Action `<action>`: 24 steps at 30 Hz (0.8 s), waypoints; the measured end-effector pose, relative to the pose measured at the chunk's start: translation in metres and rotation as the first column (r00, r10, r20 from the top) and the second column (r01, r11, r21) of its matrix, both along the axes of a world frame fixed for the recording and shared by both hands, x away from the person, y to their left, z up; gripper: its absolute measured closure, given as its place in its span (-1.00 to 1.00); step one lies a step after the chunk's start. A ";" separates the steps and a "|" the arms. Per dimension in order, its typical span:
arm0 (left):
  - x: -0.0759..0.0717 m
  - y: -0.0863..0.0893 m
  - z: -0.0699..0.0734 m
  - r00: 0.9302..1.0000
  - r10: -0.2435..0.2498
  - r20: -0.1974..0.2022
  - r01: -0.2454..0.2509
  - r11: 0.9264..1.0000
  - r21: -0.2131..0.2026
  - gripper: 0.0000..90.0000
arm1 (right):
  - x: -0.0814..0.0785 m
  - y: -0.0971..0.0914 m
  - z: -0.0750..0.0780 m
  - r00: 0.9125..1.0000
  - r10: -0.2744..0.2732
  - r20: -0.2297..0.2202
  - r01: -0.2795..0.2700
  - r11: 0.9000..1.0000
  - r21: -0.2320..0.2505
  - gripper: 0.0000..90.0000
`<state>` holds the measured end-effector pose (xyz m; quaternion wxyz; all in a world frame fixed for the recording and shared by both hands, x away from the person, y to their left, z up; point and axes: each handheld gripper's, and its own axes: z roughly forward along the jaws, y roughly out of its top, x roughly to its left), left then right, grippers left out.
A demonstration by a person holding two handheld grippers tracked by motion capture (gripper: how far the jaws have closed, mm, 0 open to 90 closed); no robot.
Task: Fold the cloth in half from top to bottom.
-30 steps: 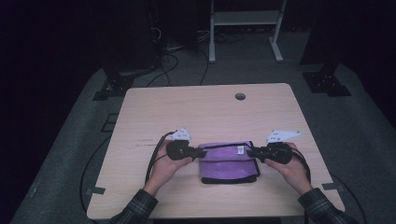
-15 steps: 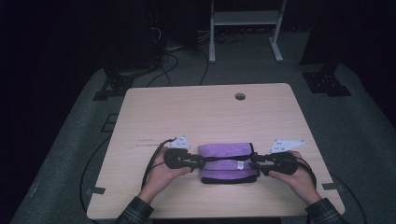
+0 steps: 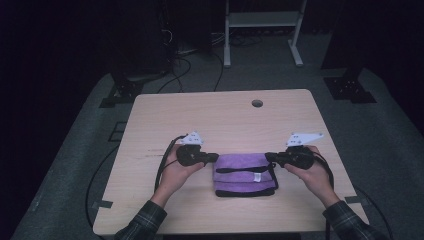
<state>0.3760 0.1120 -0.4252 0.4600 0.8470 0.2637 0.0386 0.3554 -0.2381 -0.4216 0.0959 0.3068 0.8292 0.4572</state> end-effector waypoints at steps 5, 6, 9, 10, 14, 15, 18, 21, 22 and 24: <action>0.004 -0.006 -0.019 0.999 -0.006 -0.047 0.008 1.000 0.027 0.99 | 0.017 0.010 -0.020 0.998 0.014 -0.056 -0.017 0.998 -0.057 0.99; 0.003 -0.007 -0.020 0.999 -0.012 -0.052 0.013 0.999 0.032 0.99 | 0.017 0.011 -0.023 0.997 0.020 -0.070 -0.024 0.997 -0.069 0.99; -0.003 -0.008 -0.024 0.998 -0.023 -0.064 0.026 0.999 0.034 0.98 | 0.016 0.011 -0.028 0.995 0.030 -0.092 -0.037 0.996 -0.078 0.99; -0.005 -0.008 -0.025 0.997 -0.030 -0.065 0.033 0.999 0.040 0.97 | 0.015 0.011 -0.029 0.994 0.035 -0.099 -0.043 0.996 -0.075 0.99; -0.015 -0.006 -0.025 0.996 -0.045 -0.071 0.047 0.998 0.032 0.94 | 0.005 0.008 -0.031 0.992 0.061 -0.111 -0.071 0.994 -0.084 0.99; -0.017 -0.005 -0.024 0.996 -0.050 -0.073 0.052 0.998 0.028 0.94 | 0.002 0.008 -0.031 0.991 0.062 -0.114 -0.072 0.994 -0.081 0.99; -0.026 -0.004 -0.024 0.994 -0.069 -0.079 0.071 0.997 0.019 0.92 | -0.007 0.004 -0.029 0.990 0.075 -0.123 -0.083 0.995 -0.060 0.99; -0.034 -0.004 -0.024 0.992 -0.089 -0.086 0.090 0.996 0.012 0.91 | -0.017 0.003 -0.028 0.988 0.095 -0.121 -0.102 0.993 -0.055 0.99; -0.037 -0.004 -0.024 0.992 -0.096 -0.085 0.098 0.995 0.014 0.90 | -0.019 0.003 -0.029 0.987 0.100 -0.125 -0.107 0.993 -0.052 0.99; -0.043 -0.004 -0.024 0.990 -0.110 -0.088 0.112 0.994 0.017 0.89 | -0.026 0.002 -0.030 0.985 0.111 -0.130 -0.119 0.991 -0.055 0.99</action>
